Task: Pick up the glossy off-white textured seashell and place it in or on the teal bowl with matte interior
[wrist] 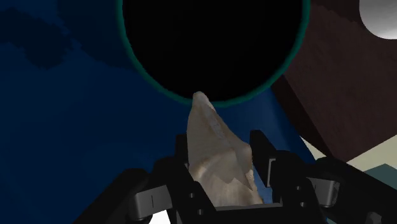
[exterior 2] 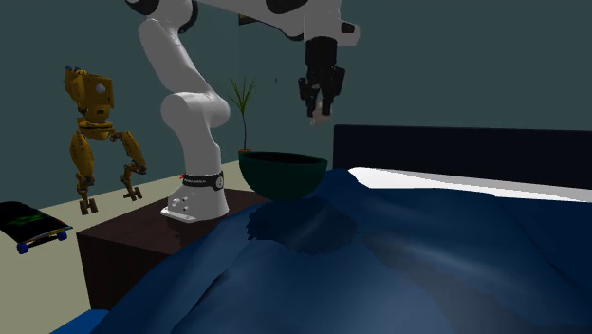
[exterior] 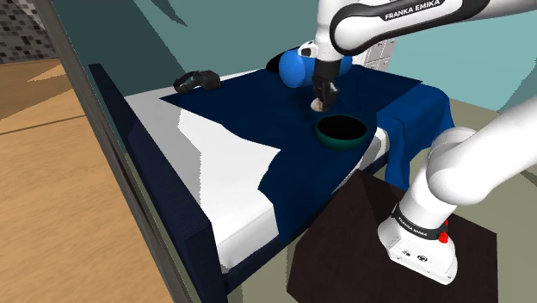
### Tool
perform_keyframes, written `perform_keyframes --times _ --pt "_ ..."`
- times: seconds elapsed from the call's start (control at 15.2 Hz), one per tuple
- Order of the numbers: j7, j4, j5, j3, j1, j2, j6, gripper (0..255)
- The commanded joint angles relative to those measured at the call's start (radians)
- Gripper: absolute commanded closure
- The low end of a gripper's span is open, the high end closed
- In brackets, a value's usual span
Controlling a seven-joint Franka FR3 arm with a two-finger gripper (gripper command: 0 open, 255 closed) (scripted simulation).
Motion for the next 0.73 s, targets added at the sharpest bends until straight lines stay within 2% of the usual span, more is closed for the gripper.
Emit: perform_keyframes --times 0.0,0.53,0.66 --pt "-0.041 -0.036 -0.02 -0.031 -0.02 -0.046 -0.002 255" --pt "-0.236 -0.106 -0.127 -0.19 -0.124 -0.166 -0.011 255" --pt "-0.232 -0.13 -0.132 -0.194 -0.126 -0.162 0.017 255"
